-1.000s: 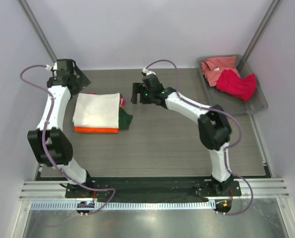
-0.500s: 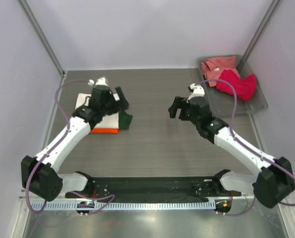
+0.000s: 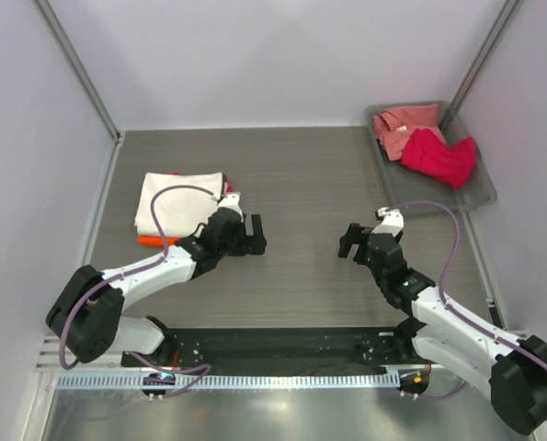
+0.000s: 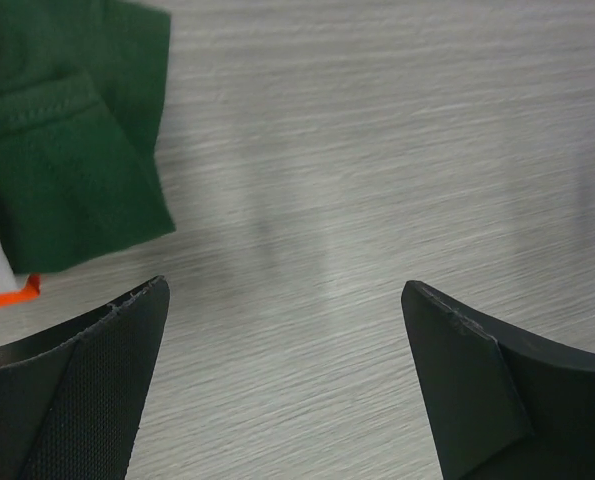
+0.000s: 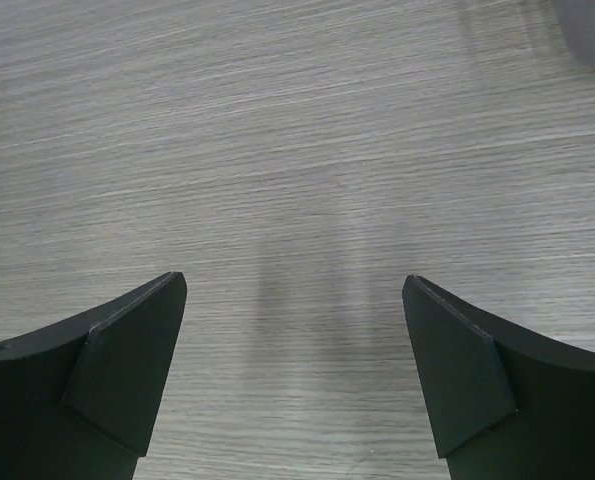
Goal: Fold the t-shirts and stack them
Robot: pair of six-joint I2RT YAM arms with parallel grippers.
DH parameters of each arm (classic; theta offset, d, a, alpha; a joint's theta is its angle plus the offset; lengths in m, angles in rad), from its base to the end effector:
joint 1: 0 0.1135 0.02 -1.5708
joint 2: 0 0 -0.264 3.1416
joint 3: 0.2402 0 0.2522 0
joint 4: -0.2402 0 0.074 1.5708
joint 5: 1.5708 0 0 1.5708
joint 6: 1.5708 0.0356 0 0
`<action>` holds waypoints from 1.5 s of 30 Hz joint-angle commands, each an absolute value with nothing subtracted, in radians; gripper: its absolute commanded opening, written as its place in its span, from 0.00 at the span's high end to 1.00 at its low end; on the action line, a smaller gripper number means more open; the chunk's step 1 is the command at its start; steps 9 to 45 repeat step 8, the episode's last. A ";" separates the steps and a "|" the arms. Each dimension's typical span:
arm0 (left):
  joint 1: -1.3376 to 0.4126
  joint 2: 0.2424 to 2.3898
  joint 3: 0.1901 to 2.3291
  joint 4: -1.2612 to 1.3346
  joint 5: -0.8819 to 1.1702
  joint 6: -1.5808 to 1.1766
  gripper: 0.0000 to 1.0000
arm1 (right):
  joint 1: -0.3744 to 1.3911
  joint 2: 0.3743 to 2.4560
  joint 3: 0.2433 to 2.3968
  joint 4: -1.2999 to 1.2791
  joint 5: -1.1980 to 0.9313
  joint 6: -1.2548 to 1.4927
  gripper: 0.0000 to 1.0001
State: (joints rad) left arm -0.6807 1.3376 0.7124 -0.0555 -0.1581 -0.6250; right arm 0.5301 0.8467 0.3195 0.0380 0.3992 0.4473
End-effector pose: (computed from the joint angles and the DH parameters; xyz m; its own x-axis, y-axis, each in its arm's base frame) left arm 0.2192 -0.1703 0.2069 -0.7046 -0.1729 -0.6882 0.1408 0.9165 -0.3743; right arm 0.1634 0.0797 0.1897 -0.4390 0.2046 -0.8749 0.0222 0.9759 0.2171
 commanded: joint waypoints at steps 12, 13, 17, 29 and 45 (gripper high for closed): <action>-0.678 1.325 0.681 0.147 -0.121 -0.584 0.00 | 0.534 0.839 0.321 0.189 0.422 0.474 0.04; -0.678 1.325 0.681 0.147 -0.121 -0.584 0.00 | 0.534 0.839 0.321 0.189 0.422 0.474 0.04; -0.678 1.325 0.681 0.147 -0.121 -0.584 0.00 | 0.534 0.839 0.321 0.189 0.422 0.474 0.04; -0.678 1.325 0.681 0.147 -0.121 -0.584 0.00 | 0.534 0.839 0.321 0.189 0.422 0.474 0.04; -0.678 1.325 0.681 0.147 -0.121 -0.584 0.00 | 0.534 0.839 0.321 0.189 0.422 0.474 0.04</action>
